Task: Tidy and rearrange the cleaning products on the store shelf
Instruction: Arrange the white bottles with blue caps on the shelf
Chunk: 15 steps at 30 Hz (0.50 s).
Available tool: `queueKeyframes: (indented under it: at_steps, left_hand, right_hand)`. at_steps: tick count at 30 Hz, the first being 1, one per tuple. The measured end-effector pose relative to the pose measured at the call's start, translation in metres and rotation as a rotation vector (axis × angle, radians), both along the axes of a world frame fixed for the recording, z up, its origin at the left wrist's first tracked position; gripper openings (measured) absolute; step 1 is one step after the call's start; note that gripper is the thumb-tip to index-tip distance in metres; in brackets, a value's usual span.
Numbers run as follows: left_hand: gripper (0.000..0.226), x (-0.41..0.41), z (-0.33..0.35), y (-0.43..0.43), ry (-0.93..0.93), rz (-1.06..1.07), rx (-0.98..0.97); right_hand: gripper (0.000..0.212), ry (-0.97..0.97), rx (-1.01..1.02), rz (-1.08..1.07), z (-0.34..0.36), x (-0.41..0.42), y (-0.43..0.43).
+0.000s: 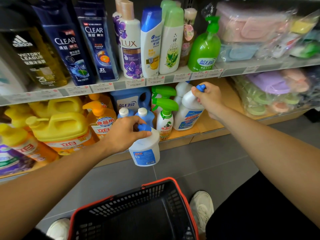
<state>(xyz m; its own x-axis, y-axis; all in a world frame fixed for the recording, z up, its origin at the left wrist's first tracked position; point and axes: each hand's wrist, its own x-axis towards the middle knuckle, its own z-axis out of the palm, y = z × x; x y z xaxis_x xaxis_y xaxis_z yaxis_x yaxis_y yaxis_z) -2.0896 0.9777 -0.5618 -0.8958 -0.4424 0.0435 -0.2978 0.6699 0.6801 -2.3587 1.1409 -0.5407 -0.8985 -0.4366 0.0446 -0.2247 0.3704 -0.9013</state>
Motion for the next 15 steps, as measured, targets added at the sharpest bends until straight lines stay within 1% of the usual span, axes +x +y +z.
queueKeyframes:
  at_steps: [3, 7, 8, 11, 13, 14, 15]
  left_hand:
    - [0.036, -0.001, 0.000, 0.001, -0.007, 0.004, 0.016]
    - [0.037, -0.003, 0.003, 0.004, -0.014, -0.004, 0.025]
    - [0.037, -0.002, 0.004, 0.004, -0.010, -0.006, 0.032]
    - [0.035, -0.003, 0.008, 0.004, 0.019, -0.001, 0.079]
    - [0.032, -0.003, 0.013, 0.003, 0.045, -0.002, 0.109]
    - [0.030, -0.003, 0.016, 0.003, 0.059, -0.005, 0.116]
    - [0.028, -0.003, 0.019, 0.003, 0.075, -0.007, 0.123]
  right_hand:
    - [0.020, -0.021, -0.012, 0.016, -0.005, -0.001, -0.007]
    - [0.016, -0.084, 0.039, 0.104, -0.005, -0.001, -0.016]
    - [0.018, -0.102, 0.063, 0.121, -0.002, -0.002, -0.015]
    - [0.039, -0.156, 0.144, 0.121, 0.003, 0.004, -0.006]
    - [0.044, -0.106, 0.219, 0.107, 0.005, 0.019, 0.005]
    - [0.041, -0.055, 0.258, 0.151, 0.006, 0.030, 0.010]
    - [0.038, -0.007, 0.293, 0.246, 0.007, 0.042, 0.015]
